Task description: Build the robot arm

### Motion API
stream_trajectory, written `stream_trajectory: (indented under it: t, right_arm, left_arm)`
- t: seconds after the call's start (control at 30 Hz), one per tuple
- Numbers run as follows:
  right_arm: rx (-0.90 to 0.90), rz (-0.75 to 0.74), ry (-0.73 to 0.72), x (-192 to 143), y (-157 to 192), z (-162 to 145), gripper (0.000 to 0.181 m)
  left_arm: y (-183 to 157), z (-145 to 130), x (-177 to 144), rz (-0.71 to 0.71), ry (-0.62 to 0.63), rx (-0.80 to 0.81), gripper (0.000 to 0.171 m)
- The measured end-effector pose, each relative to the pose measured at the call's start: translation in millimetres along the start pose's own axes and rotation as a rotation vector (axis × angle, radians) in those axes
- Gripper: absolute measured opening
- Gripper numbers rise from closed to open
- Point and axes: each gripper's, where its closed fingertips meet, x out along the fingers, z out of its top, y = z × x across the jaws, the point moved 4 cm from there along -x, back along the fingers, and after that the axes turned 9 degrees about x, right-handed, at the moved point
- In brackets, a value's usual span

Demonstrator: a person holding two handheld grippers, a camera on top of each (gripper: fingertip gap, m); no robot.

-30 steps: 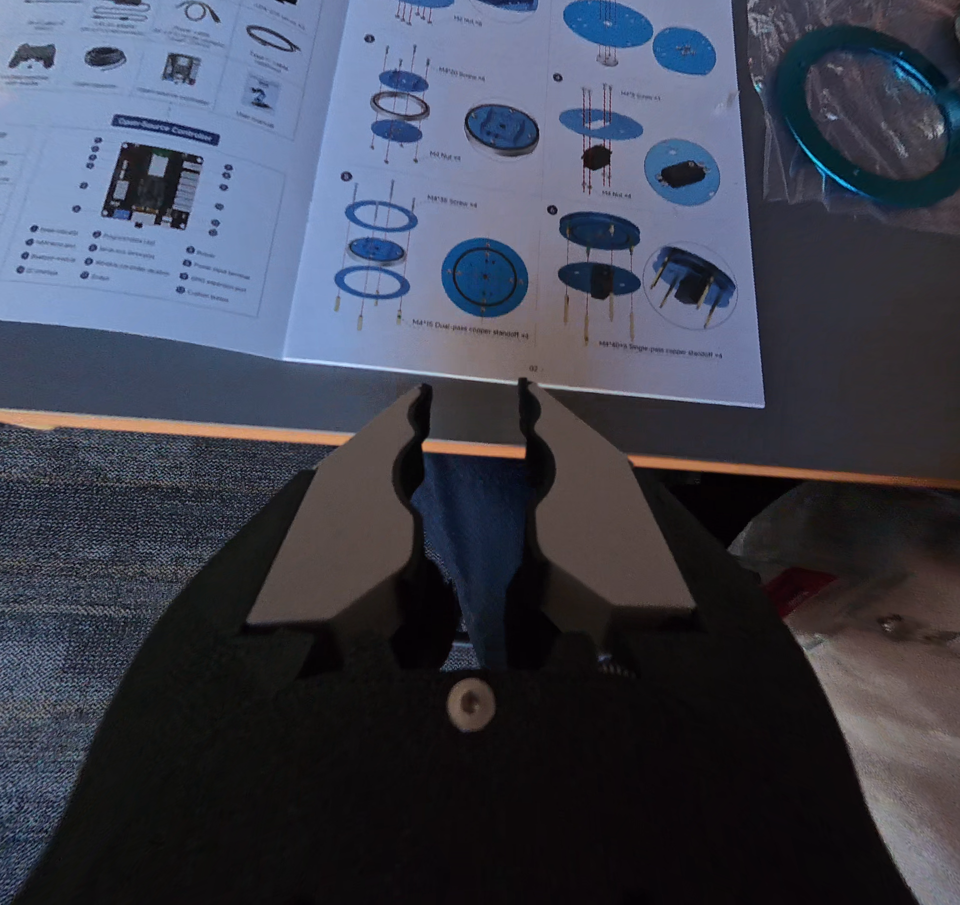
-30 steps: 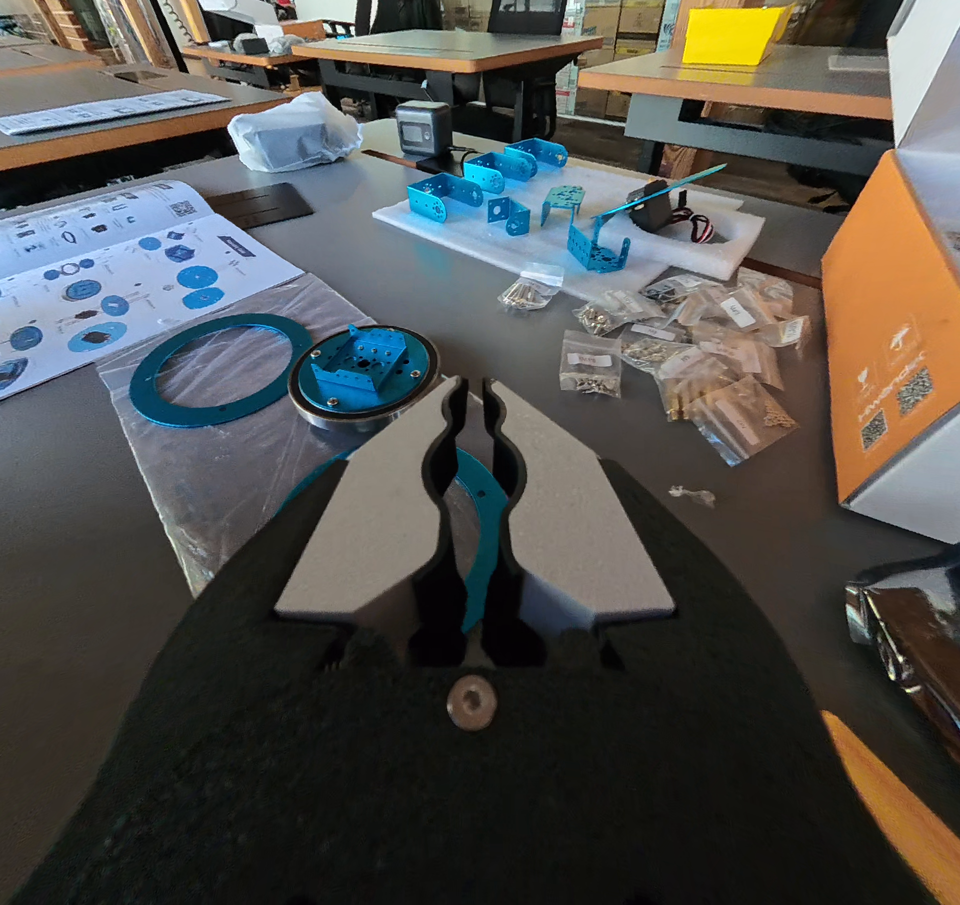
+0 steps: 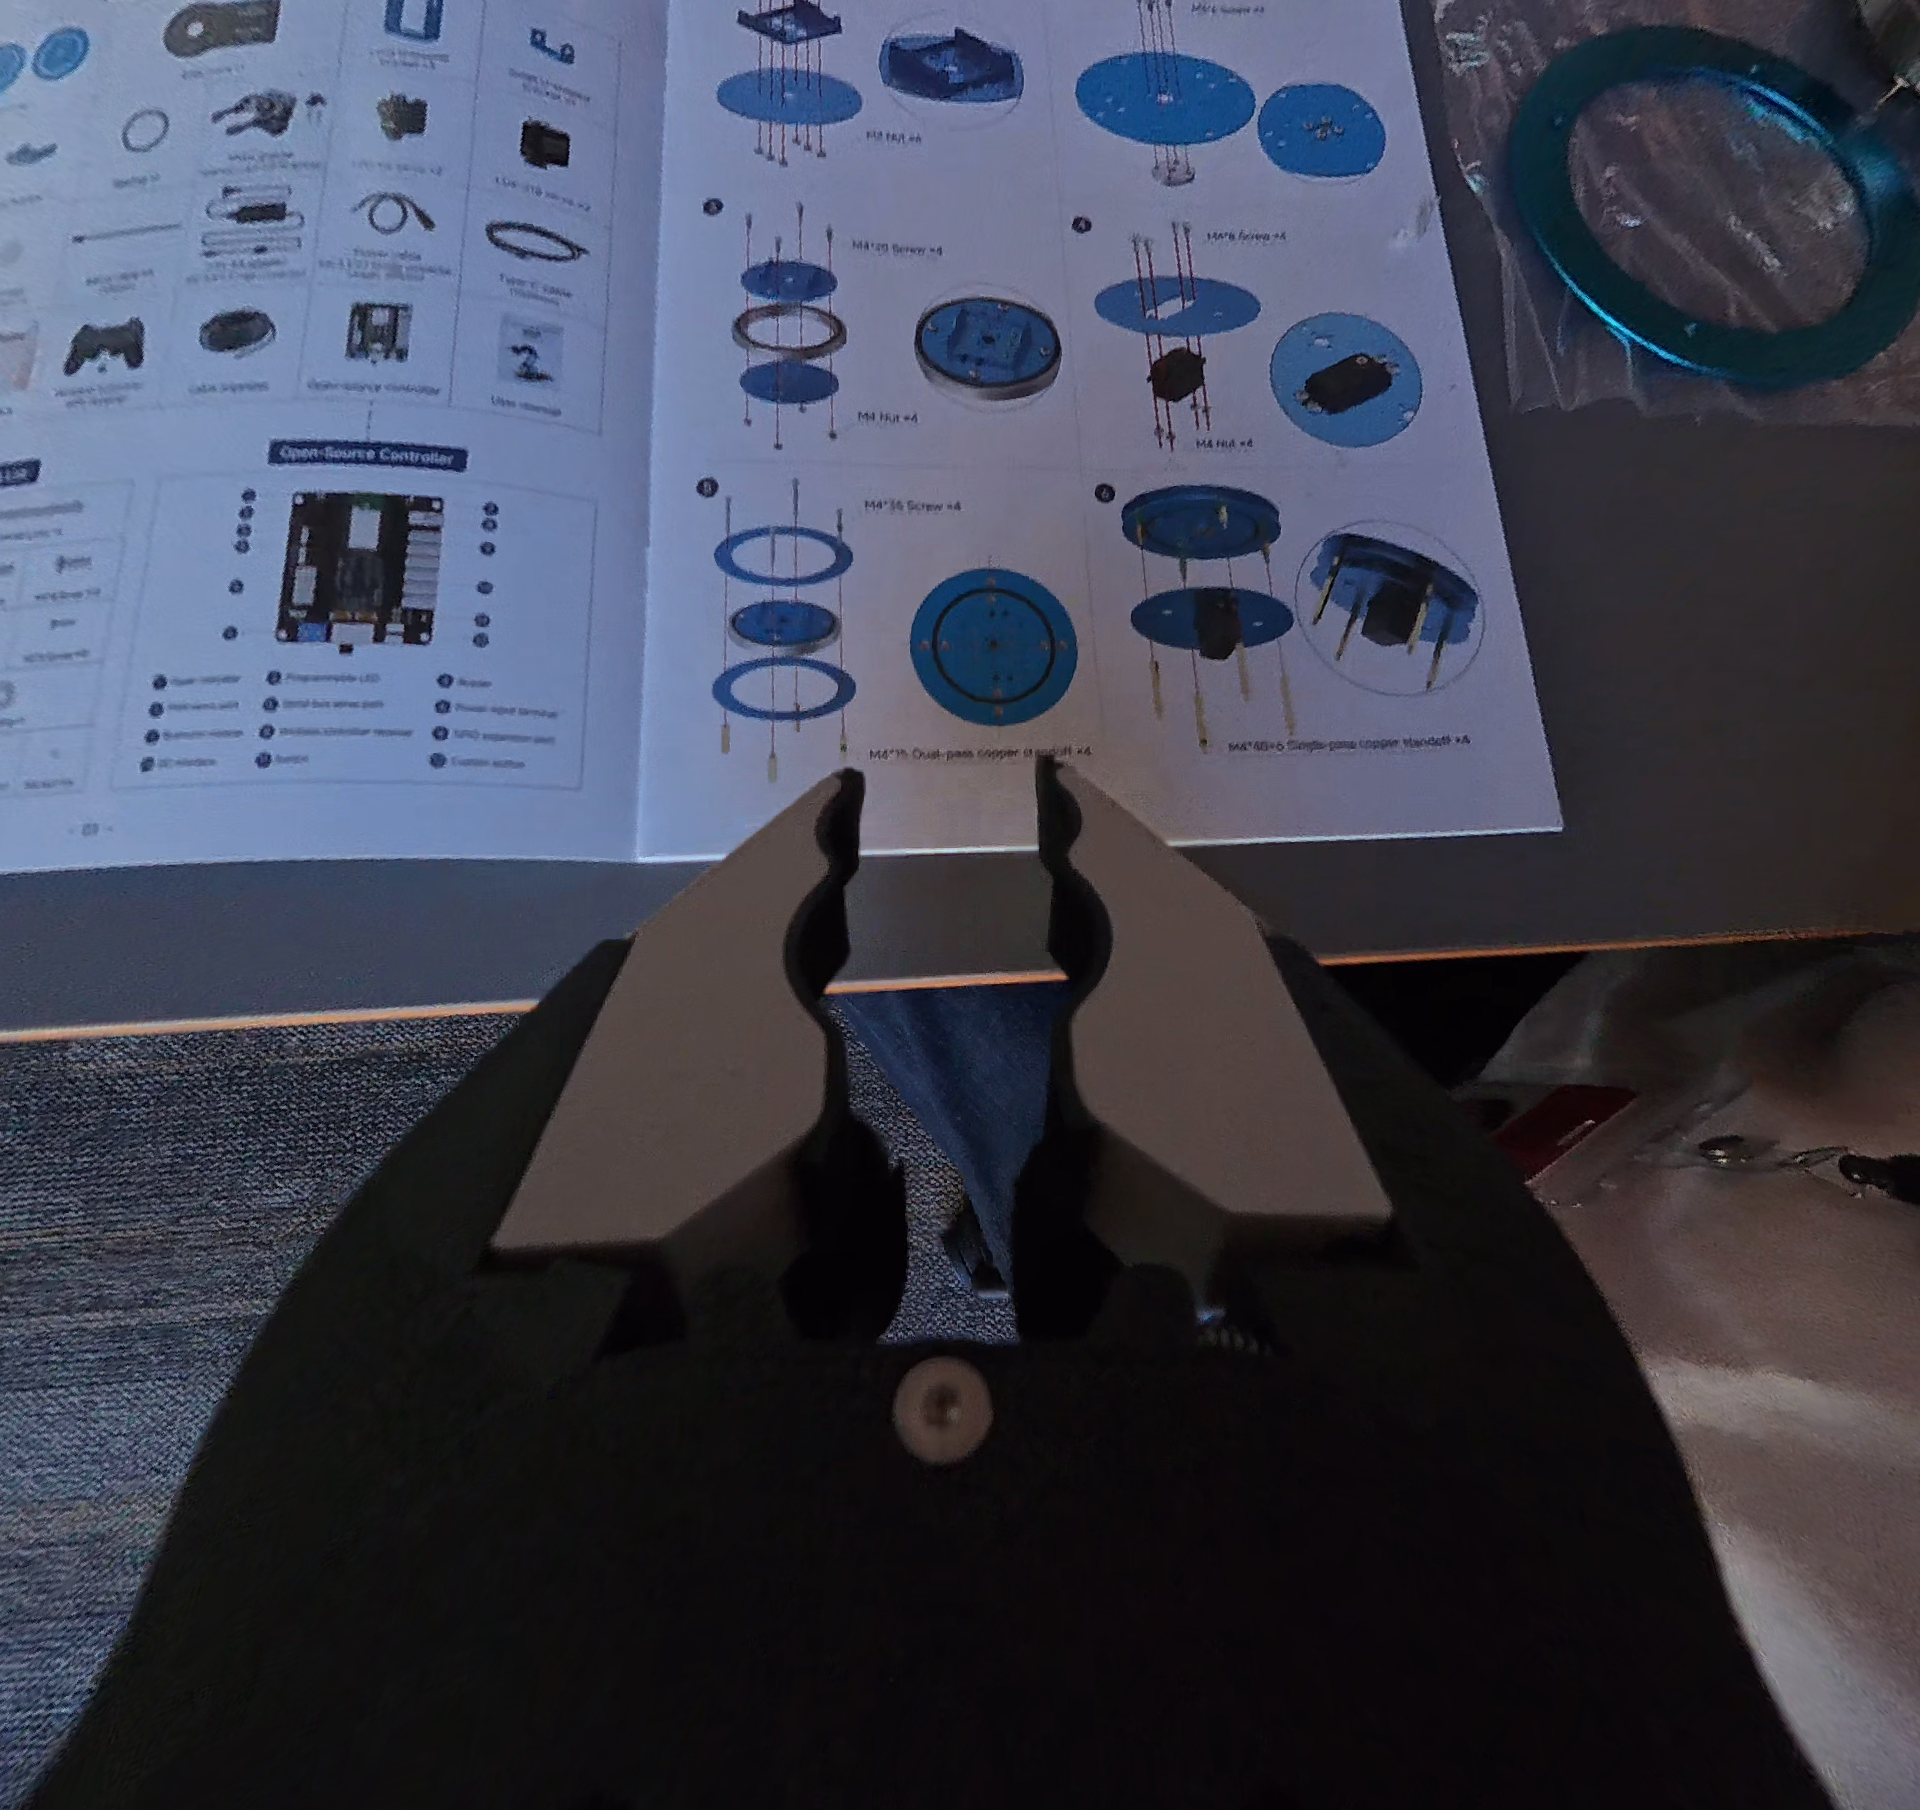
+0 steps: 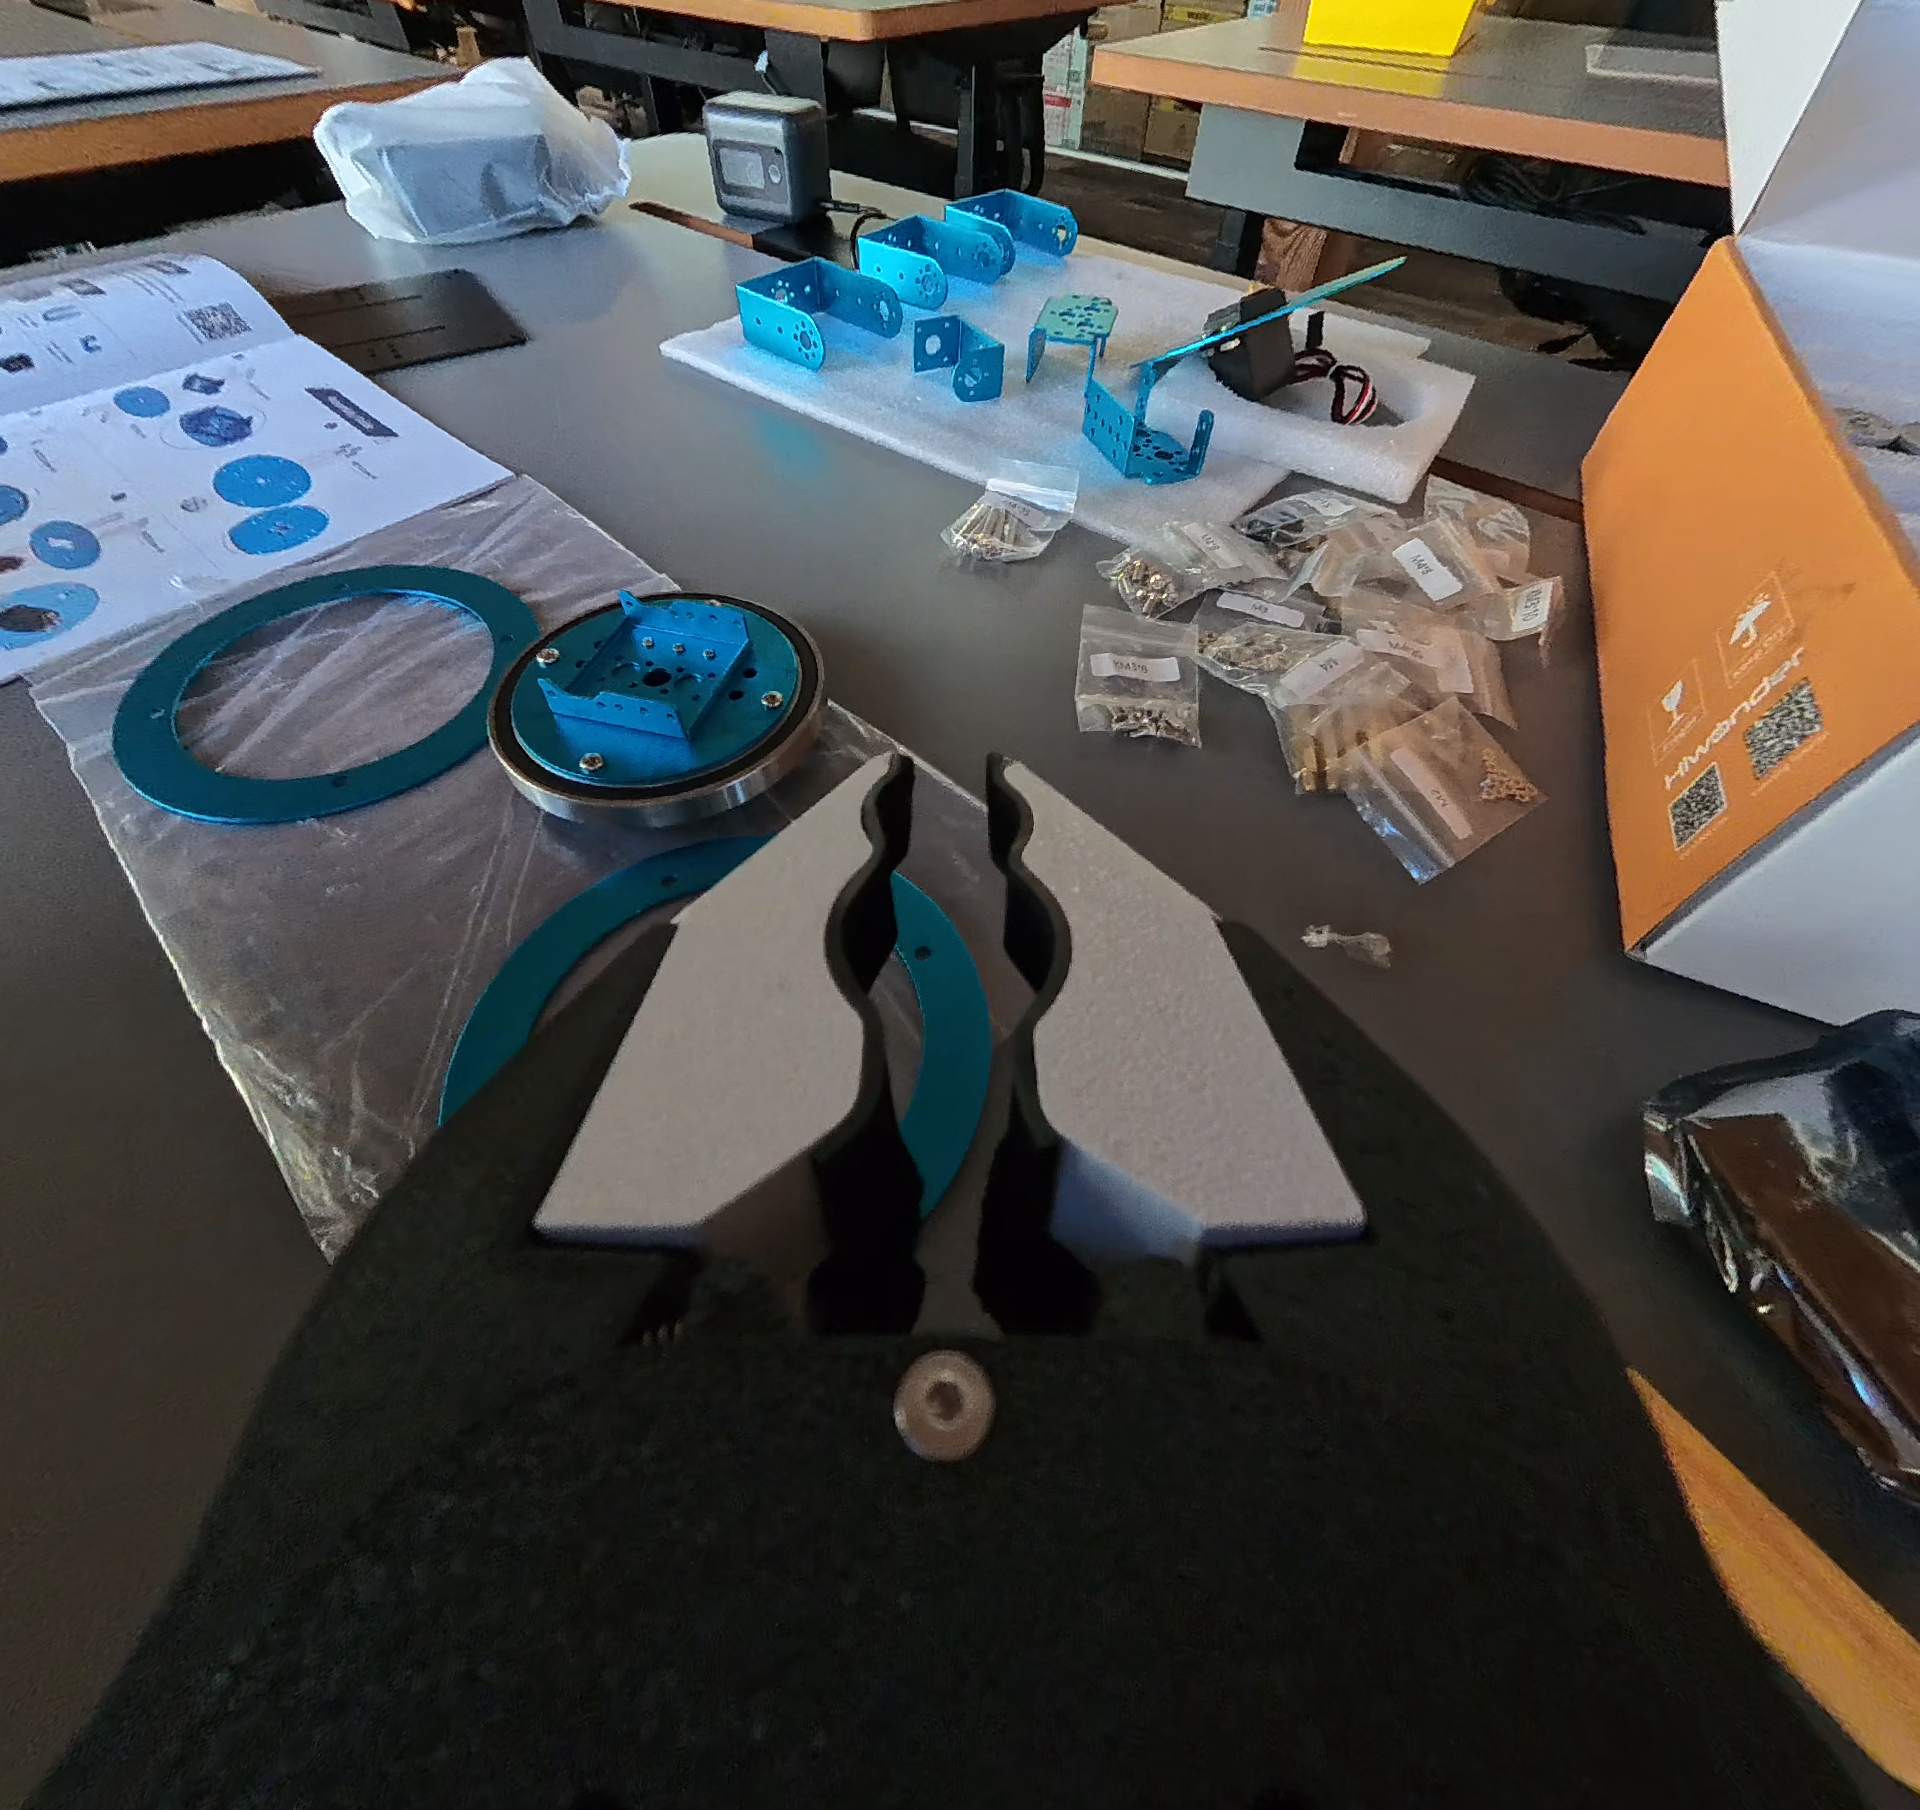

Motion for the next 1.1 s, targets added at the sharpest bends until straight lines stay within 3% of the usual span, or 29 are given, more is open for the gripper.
stream_trajectory:
  t: [0.17,0.37,0.63,0.73,0.9,1.03,1.1]
  right_arm:
    - [-0.014,-0.042,0.009,-7,-7,-3,0.016]
    - [0.04,-0.006,0.005,-15,-6,-3,0.015]
    - [0.07,0.082,0.021,-20,1,-4,0.013]
    - [0.087,0.115,0.017,-26,4,-4,0.013]
    - [0.087,0.102,0.004,-34,1,-4,0.013]
    - [0.093,0.107,0.01,-35,1,-5,0.013]
    - [0.093,0.116,0.021,-34,2,-7,0.013]
  left_arm:
    - [-14,36,13,-0.028,-0.03,0.055,0.033]
    - [-56,94,36,-0.227,-0.035,0.192,0.032]
    - [-131,223,68,-0.485,-0.106,0.547,0.032]
    - [-160,263,104,-0.558,-0.077,0.675,0.032]
    - [-191,316,194,-0.59,-0.022,0.789,0.032]
    - [-209,334,273,-0.62,0.043,0.861,0.033]
    - [-223,333,296,-0.717,0.09,0.843,0.034]
